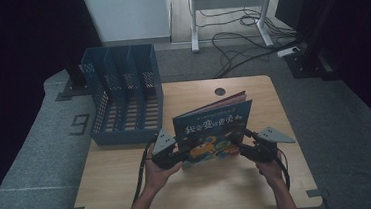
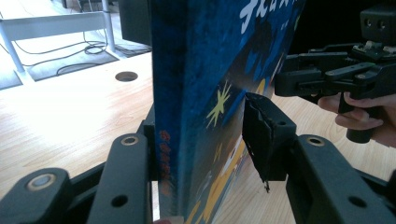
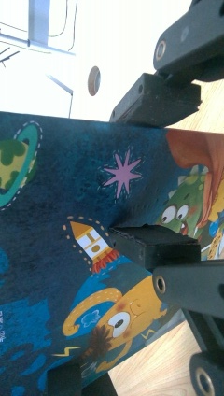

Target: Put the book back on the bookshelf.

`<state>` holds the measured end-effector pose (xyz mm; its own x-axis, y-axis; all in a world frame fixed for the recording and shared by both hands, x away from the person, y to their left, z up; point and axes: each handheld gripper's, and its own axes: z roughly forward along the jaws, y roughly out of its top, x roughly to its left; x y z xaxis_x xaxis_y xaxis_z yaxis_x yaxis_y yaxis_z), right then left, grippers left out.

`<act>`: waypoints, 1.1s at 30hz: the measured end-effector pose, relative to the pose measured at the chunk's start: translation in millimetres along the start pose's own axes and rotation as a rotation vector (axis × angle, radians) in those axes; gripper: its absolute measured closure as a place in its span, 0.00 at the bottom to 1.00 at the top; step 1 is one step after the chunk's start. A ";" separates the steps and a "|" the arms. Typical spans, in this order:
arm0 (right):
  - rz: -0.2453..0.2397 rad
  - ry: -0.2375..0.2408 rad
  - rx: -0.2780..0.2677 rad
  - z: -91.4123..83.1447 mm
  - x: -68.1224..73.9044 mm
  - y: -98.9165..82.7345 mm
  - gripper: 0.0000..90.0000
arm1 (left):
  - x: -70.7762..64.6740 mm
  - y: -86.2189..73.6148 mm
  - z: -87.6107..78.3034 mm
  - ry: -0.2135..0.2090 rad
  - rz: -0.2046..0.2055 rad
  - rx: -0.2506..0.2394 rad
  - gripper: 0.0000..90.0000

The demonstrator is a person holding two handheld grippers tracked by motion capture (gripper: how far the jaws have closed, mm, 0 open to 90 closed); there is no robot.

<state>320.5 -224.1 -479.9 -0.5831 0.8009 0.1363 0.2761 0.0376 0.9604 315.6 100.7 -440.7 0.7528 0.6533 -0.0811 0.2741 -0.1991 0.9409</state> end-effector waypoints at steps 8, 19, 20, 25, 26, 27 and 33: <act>-0.023 0.033 0.000 8.6 7.7 0.2 0.47 | 3.0 4.4 -13.3 -0.027 -0.008 -0.065 0.62; -0.023 0.045 -0.002 9.0 6.8 -0.3 0.47 | 3.4 4.8 -14.6 -0.061 0.010 -0.074 0.67; -0.021 0.046 -0.002 9.1 6.6 -0.3 0.47 | 3.2 4.8 -14.1 -0.063 0.008 -0.078 0.67; -0.022 0.050 0.001 9.7 6.1 0.2 0.46 | 3.1 6.3 -11.4 -0.066 0.006 -0.073 0.65; -0.022 0.051 0.001 9.8 6.0 0.2 0.46 | 3.2 6.8 -10.9 -0.066 0.002 -0.072 0.65; -0.021 0.051 0.000 9.8 5.9 0.2 0.46 | 3.3 6.9 -10.7 -0.066 0.002 -0.071 0.65; -0.020 0.051 0.000 10.1 6.1 0.1 0.47 | 4.3 7.6 -8.7 -0.071 0.015 -0.071 0.64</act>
<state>324.7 -213.2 -481.4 -0.6265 0.7687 0.1288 0.2635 0.0533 0.9632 315.7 108.4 -431.1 0.7977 0.5967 -0.0878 0.2213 -0.1541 0.9630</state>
